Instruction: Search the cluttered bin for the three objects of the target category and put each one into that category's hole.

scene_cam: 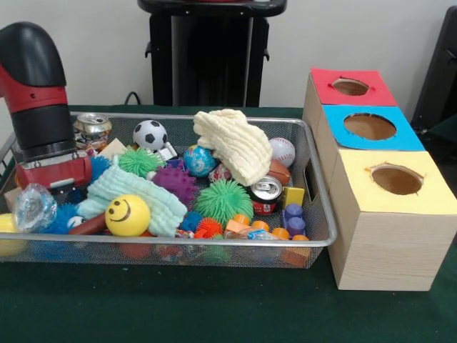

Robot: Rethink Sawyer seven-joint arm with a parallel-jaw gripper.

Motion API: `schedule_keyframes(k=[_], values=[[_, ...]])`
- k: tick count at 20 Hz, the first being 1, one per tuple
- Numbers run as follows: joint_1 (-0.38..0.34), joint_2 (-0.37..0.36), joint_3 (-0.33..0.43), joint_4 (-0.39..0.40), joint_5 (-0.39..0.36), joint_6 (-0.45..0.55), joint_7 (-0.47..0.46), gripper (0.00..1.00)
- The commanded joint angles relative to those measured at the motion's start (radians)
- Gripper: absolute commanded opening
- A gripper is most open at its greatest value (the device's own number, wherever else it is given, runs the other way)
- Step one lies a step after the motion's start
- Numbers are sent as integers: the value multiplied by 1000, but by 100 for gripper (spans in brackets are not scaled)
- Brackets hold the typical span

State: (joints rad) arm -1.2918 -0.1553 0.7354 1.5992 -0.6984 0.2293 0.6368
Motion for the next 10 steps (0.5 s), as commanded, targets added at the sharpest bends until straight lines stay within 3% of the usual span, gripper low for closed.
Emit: schedule_keyframes(k=[1, 10], values=[[-35, 255, 110, 129, -15, 285, -276, 100], [-72, 291, 132, 175, -41, 292, -241, 100]])
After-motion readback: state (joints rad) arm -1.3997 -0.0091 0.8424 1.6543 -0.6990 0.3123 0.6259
